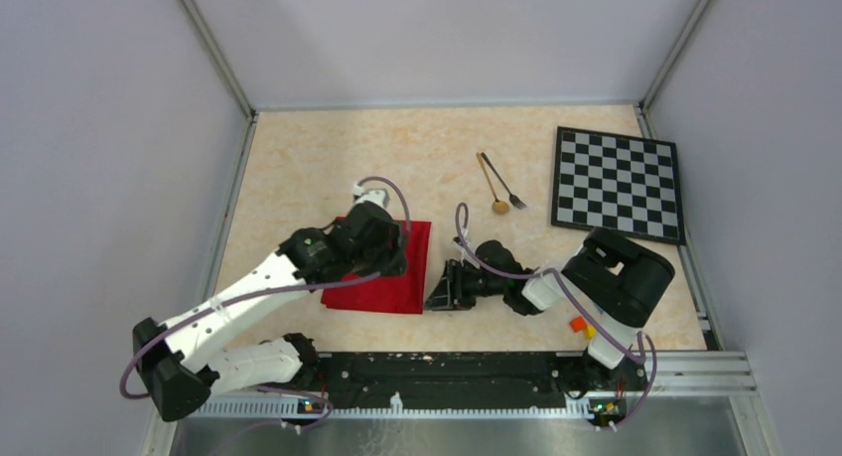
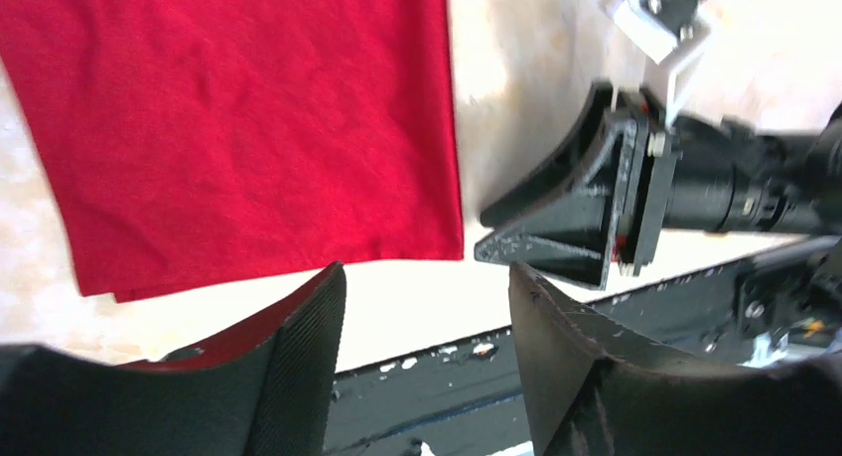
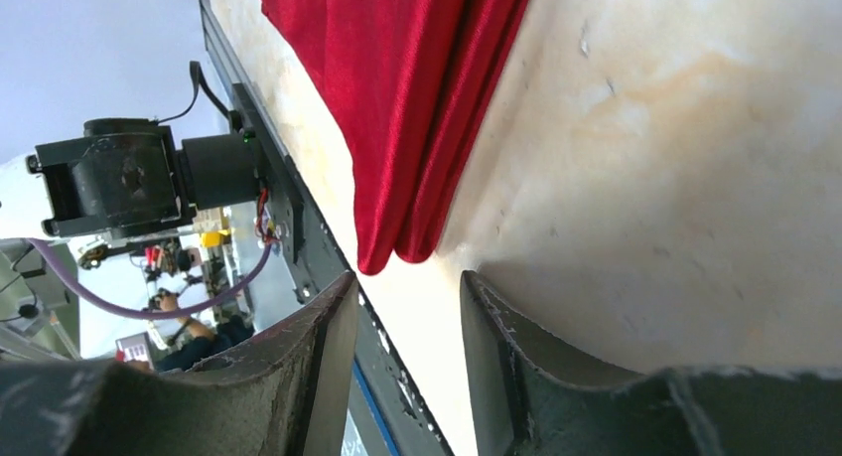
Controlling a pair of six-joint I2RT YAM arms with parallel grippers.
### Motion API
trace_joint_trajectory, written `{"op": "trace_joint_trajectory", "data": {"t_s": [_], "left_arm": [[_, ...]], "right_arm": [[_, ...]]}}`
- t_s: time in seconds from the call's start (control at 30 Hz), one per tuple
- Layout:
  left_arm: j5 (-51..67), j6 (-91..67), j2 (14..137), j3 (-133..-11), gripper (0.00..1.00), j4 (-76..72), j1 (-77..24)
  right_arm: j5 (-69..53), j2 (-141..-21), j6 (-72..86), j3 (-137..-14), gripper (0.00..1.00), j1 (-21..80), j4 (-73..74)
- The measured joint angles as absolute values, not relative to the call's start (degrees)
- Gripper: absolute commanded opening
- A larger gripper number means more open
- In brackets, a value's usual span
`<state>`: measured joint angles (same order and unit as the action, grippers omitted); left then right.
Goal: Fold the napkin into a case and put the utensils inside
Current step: Turn over the upper triangle folded napkin at the center of the board, then pick up the lower triangle-folded napkin.
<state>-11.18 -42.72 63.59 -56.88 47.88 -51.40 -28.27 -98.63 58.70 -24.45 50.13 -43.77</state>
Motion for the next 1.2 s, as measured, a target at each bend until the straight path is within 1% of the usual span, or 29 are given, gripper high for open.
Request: {"op": "trace_joint_trajectory", "data": {"t_s": [0.1,0.2,0.37,0.4,0.43,0.53,0.63,0.67,0.7,0.73,0.77,0.87,0.93,1.03,1.13,1.2], "left_arm": [[-8.4,-40.3,58.6,-55.7,0.71,47.6,-42.3],[-6.2,-38.3,56.8,-55.6,0.74,47.6,-37.4],[-0.3,-34.4,57.1,-55.6,0.75,46.2,-31.0],[0.6,-34.0,57.4,-55.6,0.75,45.9,-30.3],[1.7,-33.6,57.8,-55.6,0.75,45.5,-29.4],[5.7,-32.7,59.5,-55.6,0.75,43.2,-26.1],[9.8,-32.7,61.0,-55.5,0.75,40.1,-22.5],[11.3,-32.8,61.5,-55.2,0.75,38.7,-21.5],[12.8,-33.1,61.9,-54.7,0.76,36.9,-20.4],[14.7,-33.5,62.6,-53.7,0.76,34.7,-19.2],[16.2,-34.1,63.4,-52.8,0.76,32.9,-18.3],[20.7,-36.4,66.7,-48.9,0.77,26.8,-15.4],[23.2,-38.0,69.4,-46.4,0.77,23.7,-13.6],[25.7,-39.7,72.8,-44.5,0.77,20.3,-11.1],[26.9,-40.3,75.3,-44.5,0.76,17.6,-9.0],[27.7,-40.3,77.1,-44.5,0.75,15.9,-7.5]], "right_arm": [[-27.6,-98.8,57.5,-27.6,0.41,50.6,-40.2],[-26.2,-100.1,56.4,-31.2,0.36,51.7,-37.4],[-23.1,-101.5,55.1,-34.4,0.04,53.1,-31.2],[-22.8,-101.5,54.9,-34.6,0.0,53.1,-30.2],[-22.1,-101.2,54.5,-34.8,0.0,53.0,-28.7],[-20.8,-98.3,51.4,-35.0,0.0,51.8,-22.6],[-20.9,-94.7,46.0,-34.9,0.0,47.9,-15.2],[-21.1,-93.9,44.5,-35.0,0.09,46.4,-13.2],[-21.3,-92.9,42.8,-35.1,0.23,44.6,-10.5],[-21.4,-91.7,41.0,-35.6,0.31,42.8,-7.0],[-21.3,-90.3,39.4,-36.1,0.36,41.2,-3.9],[-17.1,-86.1,34.5,-38.3,0.46,38.6,6.2],[-14.0,-85.1,31.9,-40.7,0.47,38.1,12.3],[-11.1,-85.9,28.5,-47.5,0.47,38.0,18.9],[-12.4,-91.1,27.1,-58.4,0.4,37.9,19.3],[-14.7,-94.8,27.3,-63.4,0.3,37.7,17.1]]}}
